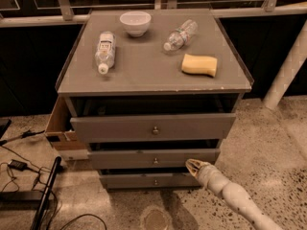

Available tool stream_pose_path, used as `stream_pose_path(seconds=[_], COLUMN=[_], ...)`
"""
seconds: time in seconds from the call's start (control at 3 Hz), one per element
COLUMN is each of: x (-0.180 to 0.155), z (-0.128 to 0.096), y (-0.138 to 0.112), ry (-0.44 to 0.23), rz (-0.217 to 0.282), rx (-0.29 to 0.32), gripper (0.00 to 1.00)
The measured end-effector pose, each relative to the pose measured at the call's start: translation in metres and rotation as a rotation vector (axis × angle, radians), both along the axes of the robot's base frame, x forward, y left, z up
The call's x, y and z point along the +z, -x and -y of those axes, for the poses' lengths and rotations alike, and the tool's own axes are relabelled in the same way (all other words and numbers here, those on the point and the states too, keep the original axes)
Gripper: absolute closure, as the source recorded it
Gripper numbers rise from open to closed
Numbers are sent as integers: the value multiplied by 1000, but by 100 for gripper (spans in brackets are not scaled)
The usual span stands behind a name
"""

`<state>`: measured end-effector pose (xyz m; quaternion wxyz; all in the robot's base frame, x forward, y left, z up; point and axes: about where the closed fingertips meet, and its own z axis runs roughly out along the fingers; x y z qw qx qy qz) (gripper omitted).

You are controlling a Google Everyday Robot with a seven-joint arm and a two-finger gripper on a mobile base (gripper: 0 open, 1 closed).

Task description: Close middle drawer

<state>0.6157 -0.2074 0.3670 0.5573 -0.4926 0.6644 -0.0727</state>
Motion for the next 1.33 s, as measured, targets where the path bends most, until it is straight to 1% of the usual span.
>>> stream_pose_path(seconds=[0.33,0.67,1.0,1.33], x=[16,16,17,24], z=[20,19,16,20], y=[1,1,18,45], ry=[-19,-19,-18,-14], rz=[-5,-5,-39,-91], rx=[-34,-33,0,33], gripper=[100,100,100,100])
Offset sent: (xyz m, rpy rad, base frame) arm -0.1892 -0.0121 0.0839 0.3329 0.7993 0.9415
